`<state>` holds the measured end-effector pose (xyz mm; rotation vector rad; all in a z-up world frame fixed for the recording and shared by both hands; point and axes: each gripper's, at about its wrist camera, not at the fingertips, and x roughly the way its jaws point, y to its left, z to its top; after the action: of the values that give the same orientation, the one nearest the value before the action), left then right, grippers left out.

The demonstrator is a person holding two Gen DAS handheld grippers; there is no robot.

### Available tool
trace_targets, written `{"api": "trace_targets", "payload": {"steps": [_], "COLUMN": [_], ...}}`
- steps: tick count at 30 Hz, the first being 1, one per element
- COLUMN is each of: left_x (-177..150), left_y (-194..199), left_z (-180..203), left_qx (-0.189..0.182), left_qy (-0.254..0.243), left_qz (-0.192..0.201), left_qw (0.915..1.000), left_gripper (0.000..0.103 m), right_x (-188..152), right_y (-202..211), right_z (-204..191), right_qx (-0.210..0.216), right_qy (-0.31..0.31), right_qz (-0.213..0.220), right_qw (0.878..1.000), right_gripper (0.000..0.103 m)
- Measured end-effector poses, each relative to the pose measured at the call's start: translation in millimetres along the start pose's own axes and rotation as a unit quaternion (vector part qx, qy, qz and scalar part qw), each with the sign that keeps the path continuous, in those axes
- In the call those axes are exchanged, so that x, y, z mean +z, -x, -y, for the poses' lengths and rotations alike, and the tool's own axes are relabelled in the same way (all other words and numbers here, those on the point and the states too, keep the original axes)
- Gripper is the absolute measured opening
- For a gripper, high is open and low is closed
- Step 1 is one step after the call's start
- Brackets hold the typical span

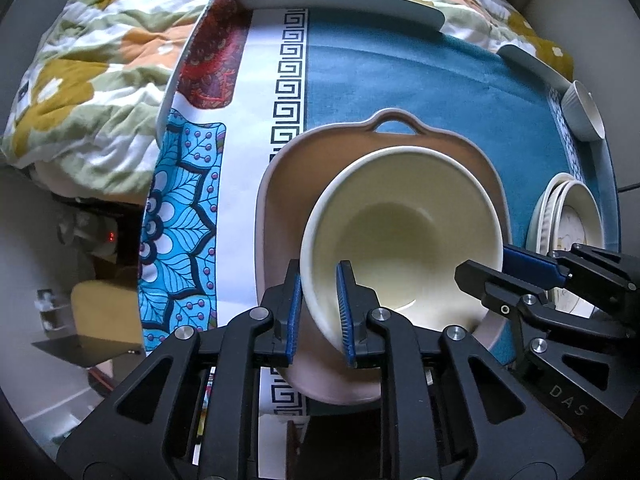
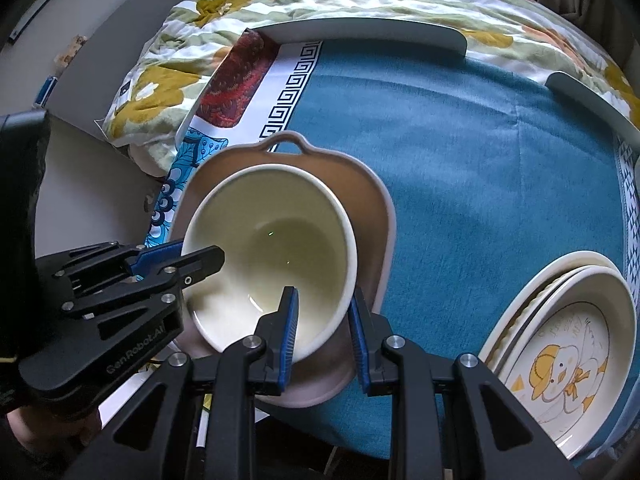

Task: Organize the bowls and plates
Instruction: 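Carry the cream bowl with both grippers and lower it into the pink bowl, then open both grippers and move them to the white bowl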

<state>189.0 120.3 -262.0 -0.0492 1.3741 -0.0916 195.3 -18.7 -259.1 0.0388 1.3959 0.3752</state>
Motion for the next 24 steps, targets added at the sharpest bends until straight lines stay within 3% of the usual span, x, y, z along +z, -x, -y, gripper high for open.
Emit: {"api": "trace_targets", "payload": {"steps": [18,24], "left_x": [-2,-2], "left_y": [35,65], "left_z": [-1,5], "left_qx": [-0.002,-0.016], "left_qy": [0.007,0.003], "left_qz": [0.04,0.066], "left_qw": [0.9992,0.9977], "left_gripper": [0.018,0.018], "right_x": [-4,-9], "right_y": [8,41], "right_z": [-7,-1], "right_qx": [-0.001,0.023], "right_qy": [0.011,0.002], "right_qz": [-0.016,0.013], "right_qw": [1.0,1.0], "right_gripper": [0.023,0.023]}}
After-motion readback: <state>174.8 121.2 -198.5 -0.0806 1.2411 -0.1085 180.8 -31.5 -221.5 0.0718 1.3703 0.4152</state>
